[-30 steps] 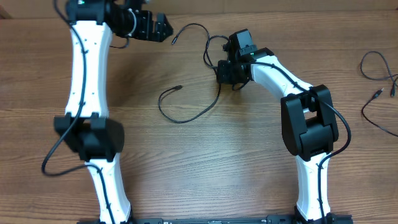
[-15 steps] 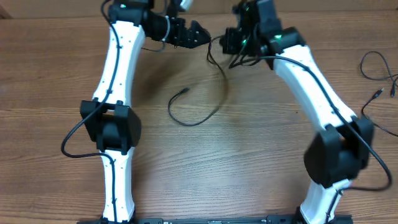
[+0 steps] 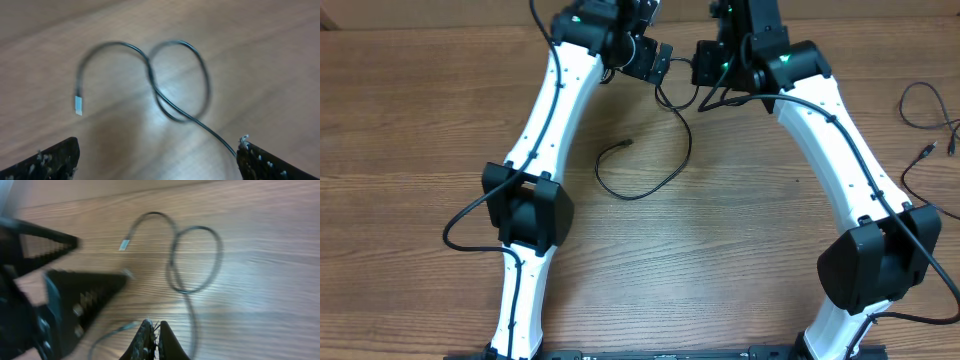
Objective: Untangle cables
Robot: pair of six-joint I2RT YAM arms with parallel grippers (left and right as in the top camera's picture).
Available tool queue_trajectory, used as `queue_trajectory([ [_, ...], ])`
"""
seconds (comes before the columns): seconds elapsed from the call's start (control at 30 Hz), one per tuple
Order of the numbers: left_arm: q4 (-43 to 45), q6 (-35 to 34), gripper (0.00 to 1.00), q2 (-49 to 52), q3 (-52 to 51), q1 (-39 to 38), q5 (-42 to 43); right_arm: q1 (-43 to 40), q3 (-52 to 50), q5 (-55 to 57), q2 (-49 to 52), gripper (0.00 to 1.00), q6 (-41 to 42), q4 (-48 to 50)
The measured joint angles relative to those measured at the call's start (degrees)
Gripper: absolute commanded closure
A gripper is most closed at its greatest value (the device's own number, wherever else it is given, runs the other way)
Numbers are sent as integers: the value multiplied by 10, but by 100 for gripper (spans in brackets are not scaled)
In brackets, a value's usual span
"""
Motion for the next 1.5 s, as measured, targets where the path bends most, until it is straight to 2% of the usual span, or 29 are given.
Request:
queue_trajectory([
  [0.13, 35, -26, 0, 23, 0, -20, -62, -44, 0, 30, -7, 96, 0, -13],
  [0.37, 63, -67, 0, 85, 0, -37, -34, -127, 0, 45, -72, 96, 0, -42],
  [0.47, 63, -79, 0, 104, 0, -47, -28, -152, 0, 47, -96, 92, 0, -61],
  [0.83, 54, -108, 0, 142, 0, -87, -35, -170, 0, 47, -101, 92, -2, -112],
  [0.9, 50, -125, 4, 142, 0, -87, -42, -170, 0, 47, -101, 92, -2, -113],
  [1.0, 50, -185, 11, 142, 0, -85, -67, -170, 0, 47, -101, 92, -2, -120],
  [1.07, 50, -236, 36, 142, 0, -85, -85, -170, 0, 47, -101, 92, -2, -124],
  [1.1, 50, -273, 41, 142, 0, -85, -95, -170, 0, 47, -101, 92, -2, -126],
  [1.2, 58, -392, 45, 142, 0, -85, -117, -170, 0, 47, -101, 92, -2, -131],
  [1.27, 69, -500, 43, 142, 0, -85, -127, -170, 0, 47, -101, 93, -3, -135],
  [1.37, 80, -587, 42, 142, 0, -85, -132, -170, 0, 47, -101, 94, -10, -138],
  [1.5, 82, -646, 43, 149, 0, -85, -133, -170, 0, 51, -101, 94, -23, -146],
])
